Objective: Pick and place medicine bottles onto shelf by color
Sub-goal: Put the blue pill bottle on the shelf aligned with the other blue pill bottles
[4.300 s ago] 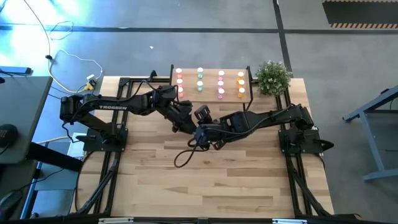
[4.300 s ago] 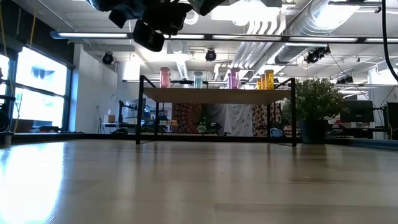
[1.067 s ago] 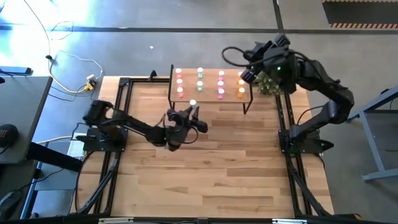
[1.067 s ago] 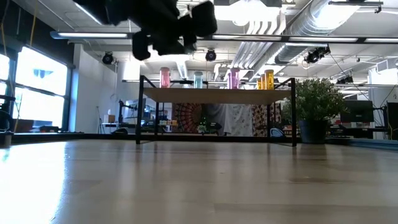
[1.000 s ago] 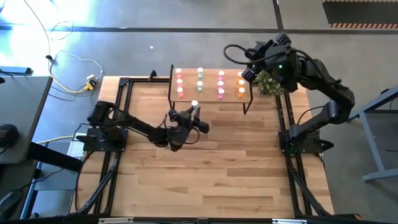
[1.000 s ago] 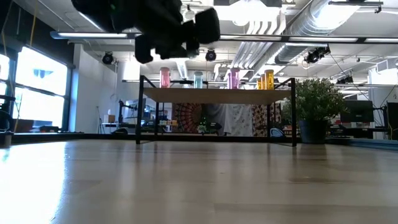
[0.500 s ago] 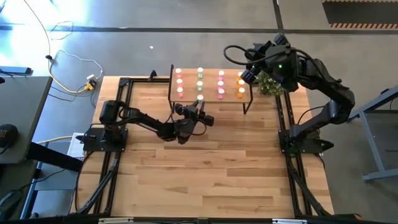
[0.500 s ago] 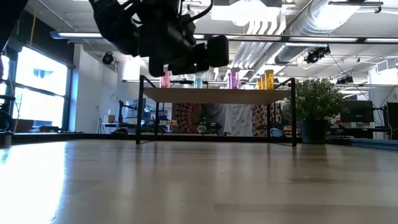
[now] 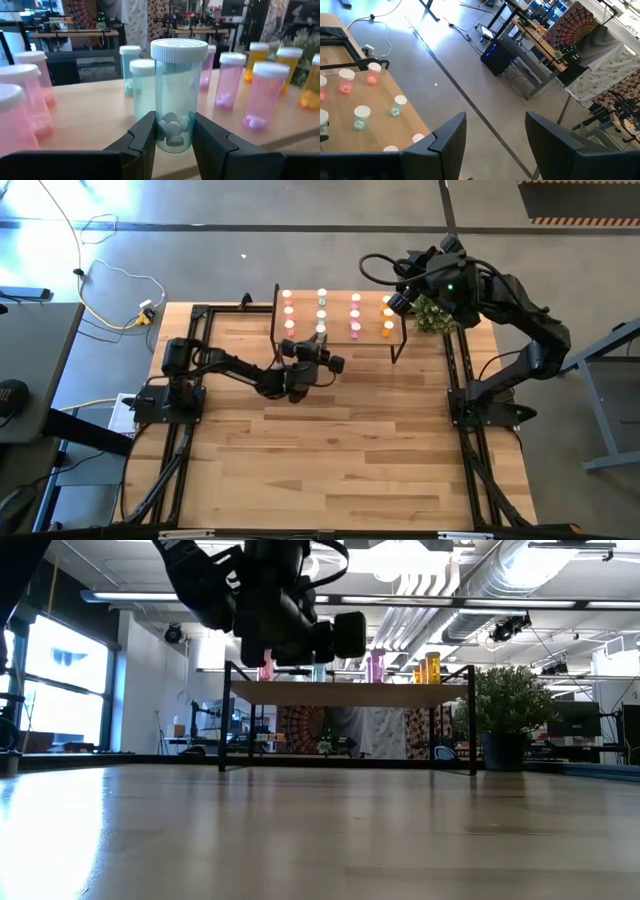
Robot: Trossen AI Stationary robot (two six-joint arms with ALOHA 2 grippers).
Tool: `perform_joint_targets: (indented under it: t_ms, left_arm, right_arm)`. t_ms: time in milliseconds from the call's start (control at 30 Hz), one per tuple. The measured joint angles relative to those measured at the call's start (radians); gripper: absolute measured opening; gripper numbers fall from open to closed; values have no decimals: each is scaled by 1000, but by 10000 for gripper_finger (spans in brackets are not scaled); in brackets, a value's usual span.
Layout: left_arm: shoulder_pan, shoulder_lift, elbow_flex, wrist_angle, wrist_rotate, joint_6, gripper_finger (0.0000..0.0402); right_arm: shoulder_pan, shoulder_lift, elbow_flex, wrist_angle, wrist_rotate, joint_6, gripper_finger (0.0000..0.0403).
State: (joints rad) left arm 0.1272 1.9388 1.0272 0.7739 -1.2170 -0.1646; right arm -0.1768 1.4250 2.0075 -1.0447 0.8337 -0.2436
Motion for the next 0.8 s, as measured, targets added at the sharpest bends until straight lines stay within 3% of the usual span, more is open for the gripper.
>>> perform_joint_targets:
  t_ms: [433,800]
  left_arm:
    - [45,0,0,-100,85,-77,99]
    - [66,-2,1,-171,98,-177,99]
  right_arm:
    - [0,0,0,0,0,0,195]
    - [0,0,0,0,0,0,195]
